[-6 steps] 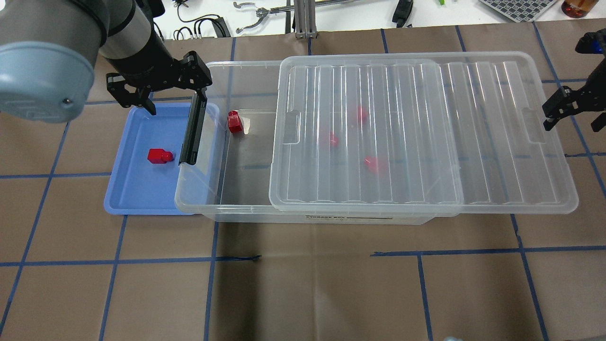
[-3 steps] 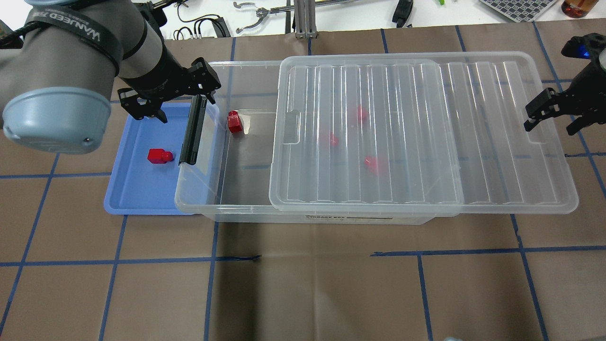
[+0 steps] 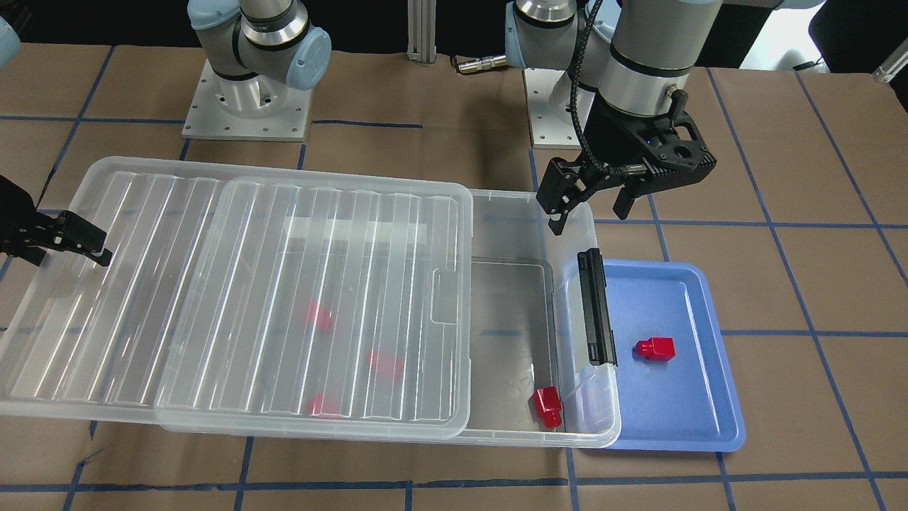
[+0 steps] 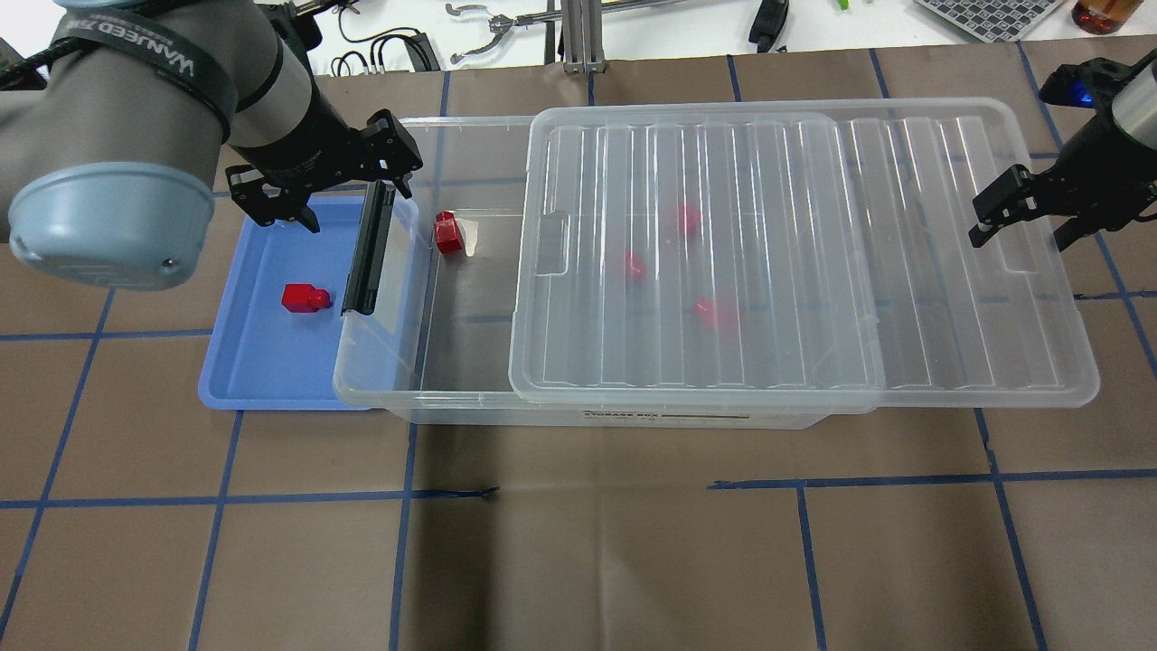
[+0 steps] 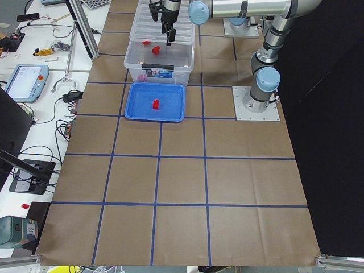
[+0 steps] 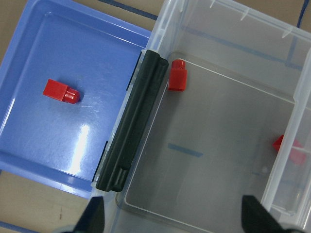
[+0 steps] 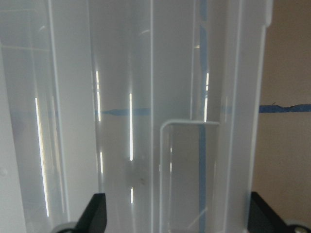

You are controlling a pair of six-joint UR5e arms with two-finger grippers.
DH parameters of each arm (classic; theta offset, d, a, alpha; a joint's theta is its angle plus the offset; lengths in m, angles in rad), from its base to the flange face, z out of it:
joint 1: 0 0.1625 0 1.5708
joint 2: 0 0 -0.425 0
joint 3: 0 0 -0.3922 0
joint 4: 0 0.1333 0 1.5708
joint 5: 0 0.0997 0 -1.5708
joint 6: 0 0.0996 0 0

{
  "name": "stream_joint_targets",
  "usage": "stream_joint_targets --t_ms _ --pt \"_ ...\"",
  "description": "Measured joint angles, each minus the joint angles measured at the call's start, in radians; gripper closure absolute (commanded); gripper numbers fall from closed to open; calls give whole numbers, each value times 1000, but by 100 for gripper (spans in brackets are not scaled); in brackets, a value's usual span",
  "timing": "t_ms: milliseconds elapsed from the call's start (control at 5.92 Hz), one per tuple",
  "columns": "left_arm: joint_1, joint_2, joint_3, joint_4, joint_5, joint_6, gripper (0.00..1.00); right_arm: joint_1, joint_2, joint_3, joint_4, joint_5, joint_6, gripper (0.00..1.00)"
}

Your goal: Place red block in blue tray from box

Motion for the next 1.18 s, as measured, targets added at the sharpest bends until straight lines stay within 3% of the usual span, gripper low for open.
stream_joint_targets --t_ms 676,1183 --pt "14 30 57 -210 -4 230 2 11 -36 57 0 41 8 0" --pt "15 30 72 -247 -3 268 2 14 -45 76 21 87 12 0"
